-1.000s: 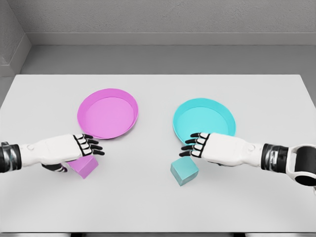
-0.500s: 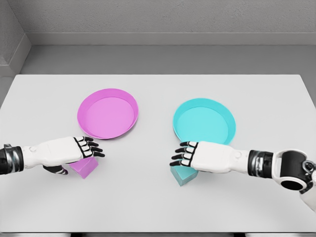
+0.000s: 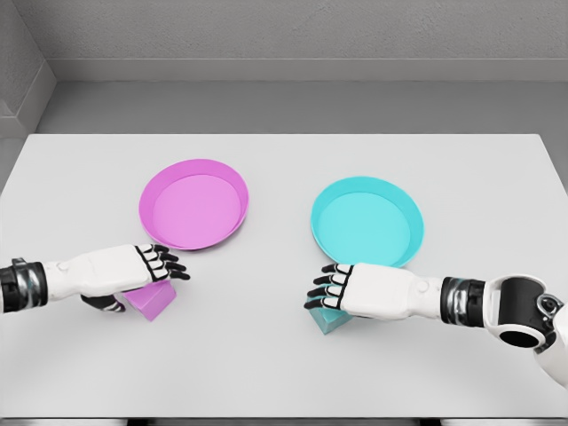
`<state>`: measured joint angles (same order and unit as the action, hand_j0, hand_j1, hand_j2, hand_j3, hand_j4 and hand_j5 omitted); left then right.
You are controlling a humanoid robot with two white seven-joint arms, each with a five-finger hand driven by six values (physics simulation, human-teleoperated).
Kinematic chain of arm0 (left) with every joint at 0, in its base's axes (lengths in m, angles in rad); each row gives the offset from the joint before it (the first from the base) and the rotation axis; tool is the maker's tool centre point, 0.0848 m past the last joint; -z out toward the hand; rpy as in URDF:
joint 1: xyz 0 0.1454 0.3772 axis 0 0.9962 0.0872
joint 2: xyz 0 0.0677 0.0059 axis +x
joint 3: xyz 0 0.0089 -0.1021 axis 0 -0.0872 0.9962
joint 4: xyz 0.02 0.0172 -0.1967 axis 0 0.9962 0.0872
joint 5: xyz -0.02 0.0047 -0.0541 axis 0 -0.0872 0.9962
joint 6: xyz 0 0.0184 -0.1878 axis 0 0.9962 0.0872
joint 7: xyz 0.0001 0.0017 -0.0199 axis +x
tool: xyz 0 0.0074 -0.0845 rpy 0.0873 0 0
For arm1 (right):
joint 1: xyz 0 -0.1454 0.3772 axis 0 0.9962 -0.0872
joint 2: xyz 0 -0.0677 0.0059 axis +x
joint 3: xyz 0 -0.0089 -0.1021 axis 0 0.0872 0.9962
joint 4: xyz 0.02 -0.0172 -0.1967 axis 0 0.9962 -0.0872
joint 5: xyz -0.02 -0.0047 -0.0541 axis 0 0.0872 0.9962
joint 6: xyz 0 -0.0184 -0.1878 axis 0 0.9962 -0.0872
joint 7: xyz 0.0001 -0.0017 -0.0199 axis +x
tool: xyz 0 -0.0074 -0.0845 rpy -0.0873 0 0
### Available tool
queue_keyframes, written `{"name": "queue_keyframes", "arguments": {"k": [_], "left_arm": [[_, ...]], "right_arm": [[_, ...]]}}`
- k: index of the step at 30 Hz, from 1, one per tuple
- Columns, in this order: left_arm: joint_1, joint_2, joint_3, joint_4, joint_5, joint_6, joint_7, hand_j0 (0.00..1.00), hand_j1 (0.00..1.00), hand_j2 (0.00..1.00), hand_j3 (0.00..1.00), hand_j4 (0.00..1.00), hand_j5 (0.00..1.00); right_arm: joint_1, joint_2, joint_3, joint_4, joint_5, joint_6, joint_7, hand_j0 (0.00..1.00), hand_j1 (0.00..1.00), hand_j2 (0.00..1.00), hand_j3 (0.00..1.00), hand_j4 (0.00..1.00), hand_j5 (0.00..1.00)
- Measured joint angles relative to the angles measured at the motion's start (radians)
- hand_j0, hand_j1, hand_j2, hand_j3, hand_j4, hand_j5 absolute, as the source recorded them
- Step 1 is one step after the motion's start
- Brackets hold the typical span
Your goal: Place the blocks in the corresponding plates according to their colors
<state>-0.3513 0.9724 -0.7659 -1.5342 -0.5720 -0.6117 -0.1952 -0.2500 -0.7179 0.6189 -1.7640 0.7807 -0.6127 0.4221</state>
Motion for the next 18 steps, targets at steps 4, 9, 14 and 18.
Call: {"name": "queue_keyframes", "arguments": {"k": [4,9,14,18], "left_arm": [[0.000,-0.012,-0.002,0.008,-0.009,0.000,0.000,1.00,1.00,1.00,1.00,1.00,1.00],[-0.002,-0.024,-0.007,0.017,-0.018,0.000,0.000,1.00,1.00,1.00,1.00,1.00,1.00],[-0.003,-0.036,-0.011,0.028,-0.027,0.000,0.000,1.00,1.00,1.00,1.00,1.00,1.00],[-0.003,-0.043,-0.014,0.036,-0.032,0.000,0.000,1.00,1.00,1.00,1.00,1.00,1.00]], "right_arm": [[-0.002,0.018,0.000,0.002,0.008,0.000,0.008,1.00,1.00,1.00,1.00,1.00,1.00],[-0.003,0.031,0.000,0.005,0.018,0.000,0.013,1.00,1.00,1.00,1.00,1.00,1.00],[-0.005,0.038,0.002,0.020,0.026,0.000,0.017,1.00,1.00,1.00,1.00,1.00,1.00],[-0.008,0.046,0.005,0.041,0.034,0.000,0.019,1.00,1.00,1.00,1.00,1.00,1.00]]}}
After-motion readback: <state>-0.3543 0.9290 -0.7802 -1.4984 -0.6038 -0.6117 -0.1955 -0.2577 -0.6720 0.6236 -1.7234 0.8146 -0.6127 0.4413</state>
